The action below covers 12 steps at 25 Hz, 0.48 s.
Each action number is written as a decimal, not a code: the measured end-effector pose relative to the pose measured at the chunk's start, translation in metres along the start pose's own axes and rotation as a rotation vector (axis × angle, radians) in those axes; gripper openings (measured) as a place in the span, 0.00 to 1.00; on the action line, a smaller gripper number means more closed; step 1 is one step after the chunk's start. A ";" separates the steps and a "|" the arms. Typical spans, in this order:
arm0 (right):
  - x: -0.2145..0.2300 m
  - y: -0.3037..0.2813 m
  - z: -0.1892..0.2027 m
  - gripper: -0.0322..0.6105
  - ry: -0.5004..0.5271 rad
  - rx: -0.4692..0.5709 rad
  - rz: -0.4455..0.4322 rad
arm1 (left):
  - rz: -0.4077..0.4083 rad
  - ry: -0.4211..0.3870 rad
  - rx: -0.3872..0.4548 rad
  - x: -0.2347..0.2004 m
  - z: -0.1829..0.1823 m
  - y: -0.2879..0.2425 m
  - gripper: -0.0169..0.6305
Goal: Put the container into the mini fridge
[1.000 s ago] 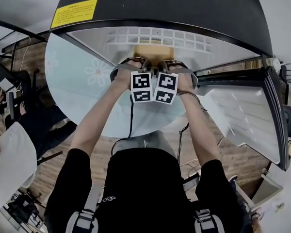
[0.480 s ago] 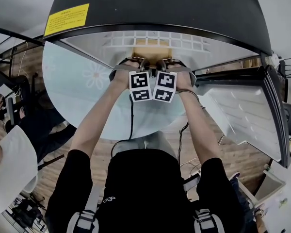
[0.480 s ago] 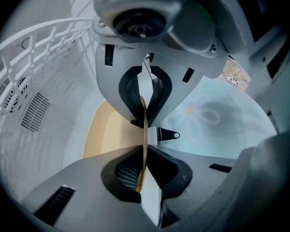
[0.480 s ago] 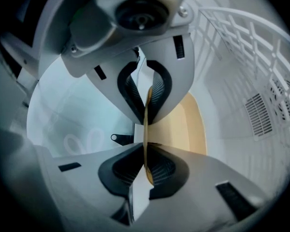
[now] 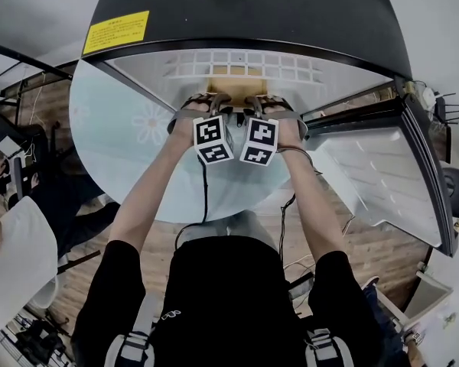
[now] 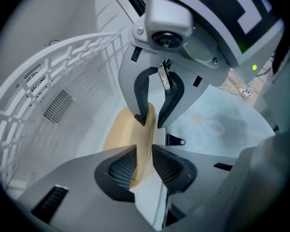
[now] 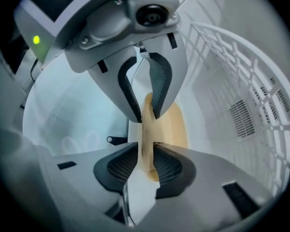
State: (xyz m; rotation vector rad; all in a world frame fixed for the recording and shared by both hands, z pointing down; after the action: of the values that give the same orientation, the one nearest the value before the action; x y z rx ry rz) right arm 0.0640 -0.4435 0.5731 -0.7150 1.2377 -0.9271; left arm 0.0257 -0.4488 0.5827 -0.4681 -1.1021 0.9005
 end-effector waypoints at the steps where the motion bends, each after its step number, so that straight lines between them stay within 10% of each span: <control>1: 0.001 0.006 -0.001 0.21 -0.012 0.012 0.014 | -0.003 0.035 0.019 -0.001 -0.002 0.006 0.21; 12: 0.000 0.082 -0.020 0.16 -0.343 0.244 0.145 | -0.165 0.370 0.220 -0.021 -0.029 0.083 0.15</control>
State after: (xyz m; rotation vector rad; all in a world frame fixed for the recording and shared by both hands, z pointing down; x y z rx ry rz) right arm 0.0607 -0.4052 0.4982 -0.5537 0.8453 -0.7808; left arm 0.0164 -0.4157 0.4991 -0.3390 -0.6845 0.7431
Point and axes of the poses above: the fingertips, and each gripper's own axes: y backward along the fingers, x to its right, z out of its underside, the point moved 3 cm from there along y, backward along the fingers, and after that the axes turned 4 degrees about -z, right-handed, at the moved point
